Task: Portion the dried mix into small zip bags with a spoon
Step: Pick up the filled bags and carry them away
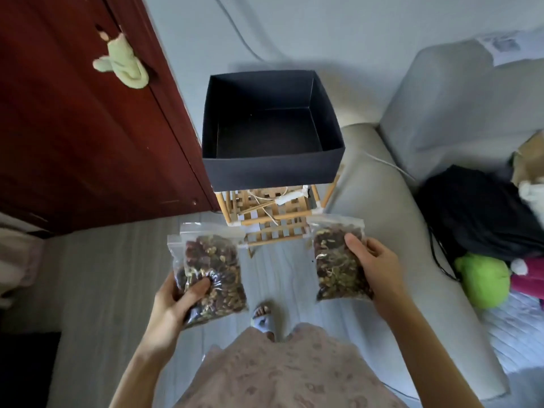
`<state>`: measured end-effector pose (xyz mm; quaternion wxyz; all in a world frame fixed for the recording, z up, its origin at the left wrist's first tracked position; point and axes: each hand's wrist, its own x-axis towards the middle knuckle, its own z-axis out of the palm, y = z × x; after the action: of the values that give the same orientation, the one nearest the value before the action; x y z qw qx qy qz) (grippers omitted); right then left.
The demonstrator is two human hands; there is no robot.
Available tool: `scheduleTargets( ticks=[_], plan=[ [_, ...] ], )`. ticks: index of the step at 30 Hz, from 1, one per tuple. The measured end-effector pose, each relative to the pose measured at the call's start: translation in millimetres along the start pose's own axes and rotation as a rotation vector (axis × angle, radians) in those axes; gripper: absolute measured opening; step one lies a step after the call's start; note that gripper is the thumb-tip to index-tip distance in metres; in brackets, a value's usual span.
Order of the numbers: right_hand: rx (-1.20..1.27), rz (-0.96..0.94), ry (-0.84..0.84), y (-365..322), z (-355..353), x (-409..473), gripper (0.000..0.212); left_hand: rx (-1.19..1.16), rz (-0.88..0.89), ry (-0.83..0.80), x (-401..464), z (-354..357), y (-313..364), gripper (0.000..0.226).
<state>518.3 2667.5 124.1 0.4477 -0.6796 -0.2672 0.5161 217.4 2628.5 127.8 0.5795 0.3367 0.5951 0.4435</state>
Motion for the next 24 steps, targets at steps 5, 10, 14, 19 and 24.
scheduleTargets(
  ticks=[5,10,14,19,24],
  plan=[
    [-0.004,-0.065,-0.037,-67.8,29.5,49.6,0.023,-0.01,0.094,-0.074,70.6,18.3,66.6,0.037],
    [0.055,-0.136,-0.15,-139.8,55.8,107.1,0.017,-0.021,0.209,-0.077,124.4,52.9,127.9,0.035],
    [0.051,-0.101,-0.167,-180.0,81.0,166.4,0.025,-0.012,0.285,-0.04,175.5,91.5,164.3,0.041],
    [-0.389,-0.196,-0.111,-184.0,119.4,225.9,0.029,0.261,0.161,0.155,255.1,125.3,155.8,0.041],
    [-0.584,-0.051,-0.184,-163.7,146.5,267.8,0.036,0.5,-0.071,0.161,303.8,130.8,118.5,0.06]
  ],
)
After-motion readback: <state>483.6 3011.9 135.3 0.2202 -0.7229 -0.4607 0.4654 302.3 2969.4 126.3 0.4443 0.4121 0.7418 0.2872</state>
